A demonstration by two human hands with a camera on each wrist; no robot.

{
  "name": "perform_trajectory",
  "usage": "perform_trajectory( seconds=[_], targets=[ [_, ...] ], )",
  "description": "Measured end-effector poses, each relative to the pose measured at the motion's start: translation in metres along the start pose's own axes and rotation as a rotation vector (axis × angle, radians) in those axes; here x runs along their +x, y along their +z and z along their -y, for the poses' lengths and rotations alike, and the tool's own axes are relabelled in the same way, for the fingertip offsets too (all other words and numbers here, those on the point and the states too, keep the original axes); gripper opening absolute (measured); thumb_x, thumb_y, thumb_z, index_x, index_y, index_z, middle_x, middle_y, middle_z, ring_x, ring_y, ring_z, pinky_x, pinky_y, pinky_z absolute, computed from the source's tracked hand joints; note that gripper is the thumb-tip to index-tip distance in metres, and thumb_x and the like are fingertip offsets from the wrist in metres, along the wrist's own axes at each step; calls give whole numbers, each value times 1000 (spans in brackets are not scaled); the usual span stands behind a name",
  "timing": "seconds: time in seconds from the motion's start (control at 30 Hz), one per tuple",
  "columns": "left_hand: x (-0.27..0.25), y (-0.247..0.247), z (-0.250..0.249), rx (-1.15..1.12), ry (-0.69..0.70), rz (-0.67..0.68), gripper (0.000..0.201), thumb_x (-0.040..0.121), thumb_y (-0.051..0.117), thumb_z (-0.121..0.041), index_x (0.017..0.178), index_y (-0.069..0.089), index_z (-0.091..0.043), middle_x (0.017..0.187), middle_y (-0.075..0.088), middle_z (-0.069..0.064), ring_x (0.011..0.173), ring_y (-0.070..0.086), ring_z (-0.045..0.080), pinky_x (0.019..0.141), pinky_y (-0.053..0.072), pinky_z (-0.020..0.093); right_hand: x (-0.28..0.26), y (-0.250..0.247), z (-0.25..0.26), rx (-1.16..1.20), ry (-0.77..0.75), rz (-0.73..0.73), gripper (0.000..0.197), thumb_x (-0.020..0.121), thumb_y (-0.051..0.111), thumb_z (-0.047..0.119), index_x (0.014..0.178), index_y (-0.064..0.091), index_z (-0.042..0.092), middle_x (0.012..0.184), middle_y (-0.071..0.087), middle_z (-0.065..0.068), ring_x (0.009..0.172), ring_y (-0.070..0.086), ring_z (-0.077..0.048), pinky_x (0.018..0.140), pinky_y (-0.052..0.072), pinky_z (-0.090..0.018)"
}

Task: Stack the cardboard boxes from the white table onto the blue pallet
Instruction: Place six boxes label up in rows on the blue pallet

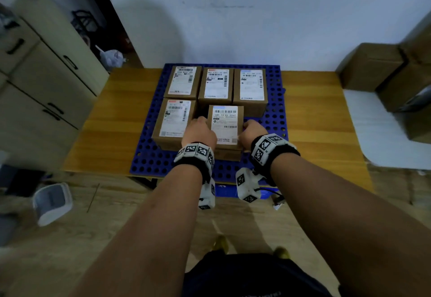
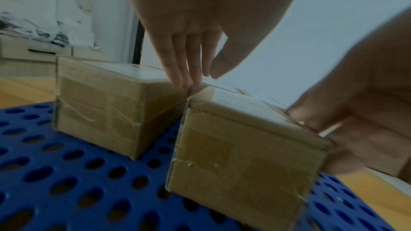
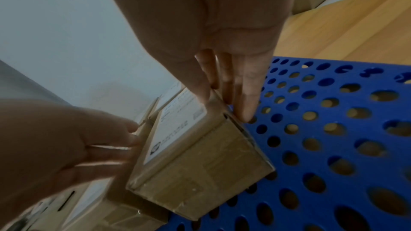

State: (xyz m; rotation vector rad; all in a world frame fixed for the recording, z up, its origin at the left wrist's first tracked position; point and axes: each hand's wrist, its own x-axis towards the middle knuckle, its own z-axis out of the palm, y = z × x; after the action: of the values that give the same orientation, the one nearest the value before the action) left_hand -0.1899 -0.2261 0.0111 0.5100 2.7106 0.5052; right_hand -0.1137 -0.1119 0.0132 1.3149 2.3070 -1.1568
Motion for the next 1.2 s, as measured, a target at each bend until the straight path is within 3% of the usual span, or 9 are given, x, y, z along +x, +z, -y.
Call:
perform_trajectory(
  seconds=[0.1,0.2,0.37,0.53,0.73,0.9,1.2],
  targets=[
    [12,-11,19,28,22,-47,45,91,42,-7,135,47,-11,137,48,10,127,42,28,100,43,40,1,9,7,-7,8,-16,34,94,51,12,127,46,10,120,57,-16,100,63,-35,85,55,-48],
    [21,-14,36,80,64,-14,43,91,42,-8,134,47,-5,140,44,12,131,36,31,107,36,39,1,14,12,-3,17,-21,34,94,51,13,128,46,11,118,58,-15,98,63,-34,85,55,-48],
    [22,-10,52,56,104,31,50,97,43,-27,144,39,-12,154,29,5,142,21,25,116,25,38,0,21,15,4,-19,-85,32,95,51,13,126,49,9,119,59,-15,101,60,-32,81,53,-39],
    [22,-14,57,58,141,56,55,95,47,-32,147,34,-22,155,27,1,142,20,25,115,27,42,1,26,22,2,-48,-122,37,95,52,12,131,49,11,125,58,-13,107,58,-30,73,45,-30],
    [24,-18,58,88,181,70,49,94,48,-30,143,41,-32,151,31,1,138,26,26,111,33,44,3,29,30,13,-39,-105,44,92,59,15,134,48,11,125,59,-13,111,59,-29,81,49,-33],
    [27,-19,57,148,186,74,47,95,47,-32,142,41,-34,149,31,2,136,26,26,109,33,44,6,30,32,-10,-25,-114,38,92,57,14,129,49,10,120,60,-14,104,60,-30,80,52,-36],
    [23,-21,50,206,189,72,43,96,46,-28,139,44,-31,144,34,5,132,29,28,106,33,43,5,26,32,-72,-43,-96,44,95,55,17,136,44,9,125,58,-14,106,60,-30,79,51,-35]
  ],
)
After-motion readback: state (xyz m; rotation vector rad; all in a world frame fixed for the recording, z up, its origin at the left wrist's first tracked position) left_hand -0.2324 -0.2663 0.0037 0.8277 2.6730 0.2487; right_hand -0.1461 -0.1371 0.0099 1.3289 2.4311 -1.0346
